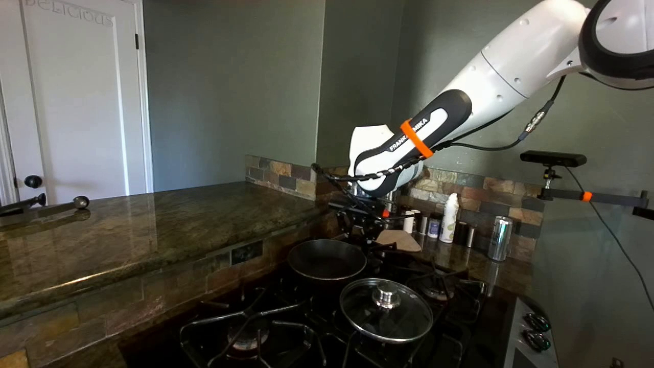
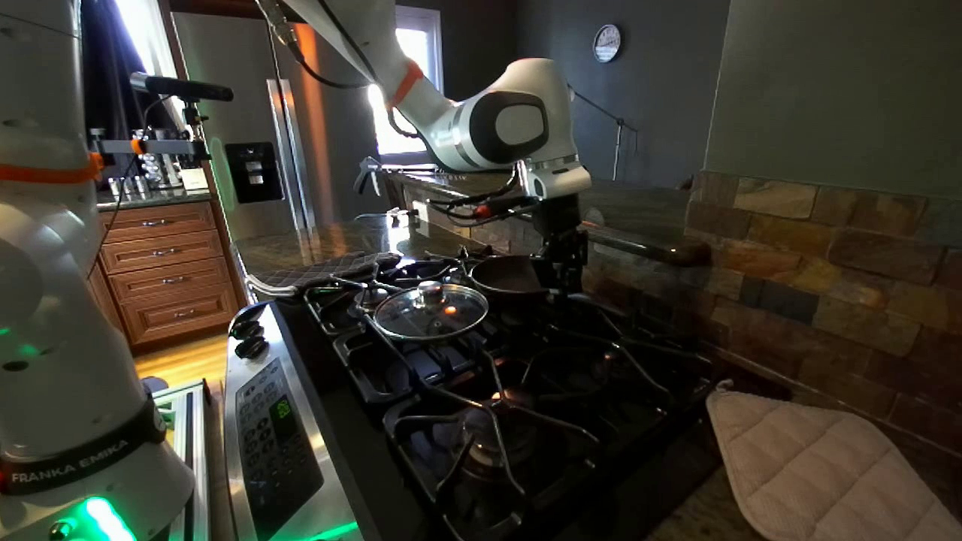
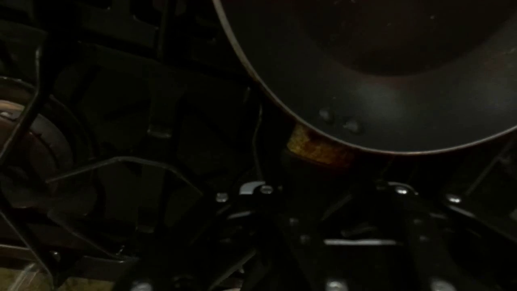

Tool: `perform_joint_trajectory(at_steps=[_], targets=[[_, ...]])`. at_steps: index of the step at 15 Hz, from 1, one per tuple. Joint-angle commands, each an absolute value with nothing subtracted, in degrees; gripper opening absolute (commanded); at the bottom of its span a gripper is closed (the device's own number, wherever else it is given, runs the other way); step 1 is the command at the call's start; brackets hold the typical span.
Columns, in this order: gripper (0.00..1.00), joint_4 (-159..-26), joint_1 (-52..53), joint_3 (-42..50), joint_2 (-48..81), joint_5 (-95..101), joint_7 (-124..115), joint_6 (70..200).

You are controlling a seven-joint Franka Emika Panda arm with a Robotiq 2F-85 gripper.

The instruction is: Remove the glass lid from the pan then move the pan to the back left side of the stove.

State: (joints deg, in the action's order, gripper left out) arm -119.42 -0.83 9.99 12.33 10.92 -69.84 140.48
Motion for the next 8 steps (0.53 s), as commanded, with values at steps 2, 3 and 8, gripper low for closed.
perform_joint_trajectory(at_steps=[2,3,8], targets=[[0.22,-118.0,-2.0,12.1,13.5,14.4,-70.3,140.8],[0.22,-118.0,-2.2,12.6,13.6,15.0,-70.2,140.9],[0.47,-118.5,-3.1,13.1,13.3,14.6,-69.6,140.4]])
